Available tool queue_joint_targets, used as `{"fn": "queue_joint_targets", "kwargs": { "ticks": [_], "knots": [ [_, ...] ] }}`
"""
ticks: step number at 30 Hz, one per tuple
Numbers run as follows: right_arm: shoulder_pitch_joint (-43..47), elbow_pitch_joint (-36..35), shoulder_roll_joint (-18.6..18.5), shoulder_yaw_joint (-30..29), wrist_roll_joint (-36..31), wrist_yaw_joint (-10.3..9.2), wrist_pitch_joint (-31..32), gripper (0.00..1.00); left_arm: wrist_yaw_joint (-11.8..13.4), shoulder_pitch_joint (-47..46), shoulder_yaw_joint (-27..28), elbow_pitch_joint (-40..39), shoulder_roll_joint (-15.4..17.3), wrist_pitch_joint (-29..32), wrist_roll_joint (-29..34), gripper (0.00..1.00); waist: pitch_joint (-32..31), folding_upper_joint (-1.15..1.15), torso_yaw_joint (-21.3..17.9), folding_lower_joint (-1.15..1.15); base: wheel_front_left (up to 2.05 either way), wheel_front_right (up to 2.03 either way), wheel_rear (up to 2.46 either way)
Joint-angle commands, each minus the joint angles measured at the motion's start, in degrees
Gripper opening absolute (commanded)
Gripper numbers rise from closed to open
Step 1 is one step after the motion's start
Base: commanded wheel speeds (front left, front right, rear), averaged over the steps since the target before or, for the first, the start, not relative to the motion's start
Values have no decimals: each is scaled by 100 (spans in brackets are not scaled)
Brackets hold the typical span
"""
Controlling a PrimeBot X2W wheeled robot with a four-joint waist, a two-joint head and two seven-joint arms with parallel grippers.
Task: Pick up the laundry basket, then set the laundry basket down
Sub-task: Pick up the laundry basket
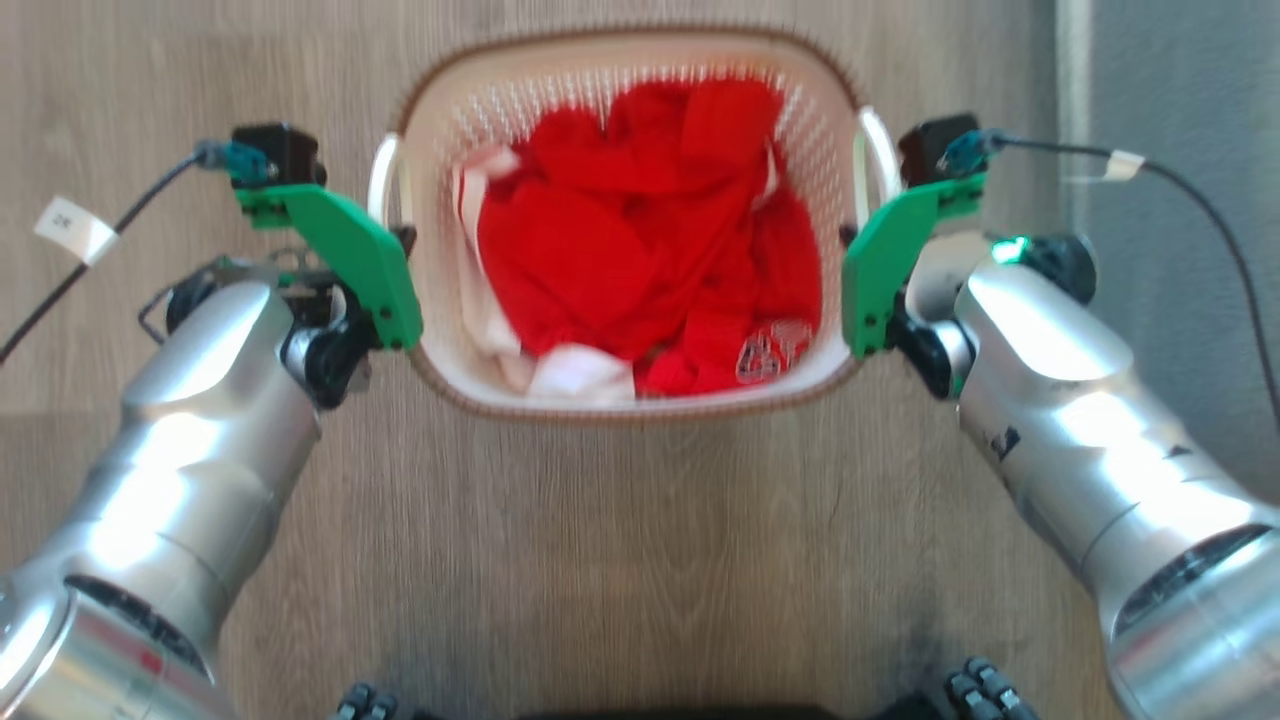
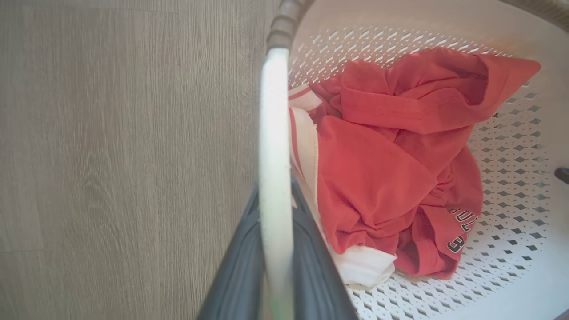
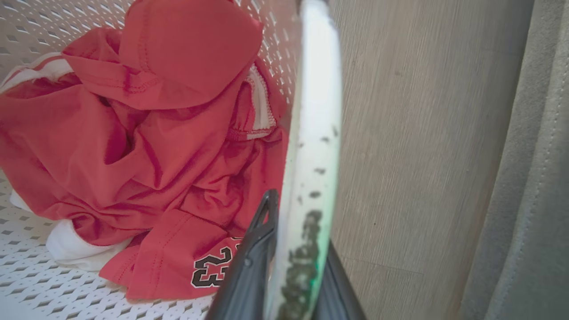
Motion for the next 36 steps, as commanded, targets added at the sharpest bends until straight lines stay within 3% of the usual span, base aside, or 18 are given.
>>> {"fn": "queue_joint_targets", "kwargs": {
  "ticks": [1, 24, 36],
  "knots": [
    [339, -54, 39, 161, 50, -6, 159, 0, 4, -67, 123, -30, 414, 37, -92, 0, -364, 0, -77, 0, 0, 0, 0],
    [644, 20, 39, 860, 1184, -6, 1531, 0, 4, 563, -122, 44, 695, 932, -875, 0, -2340, 0, -227, 0, 0, 0, 0],
    [597, 33, 39, 1099, 1538, -6, 1596, 0, 4, 675, -212, 169, 755, 1068, -1010, 0, -2897, 0, -234, 0, 0, 0, 0]
  ]
}}
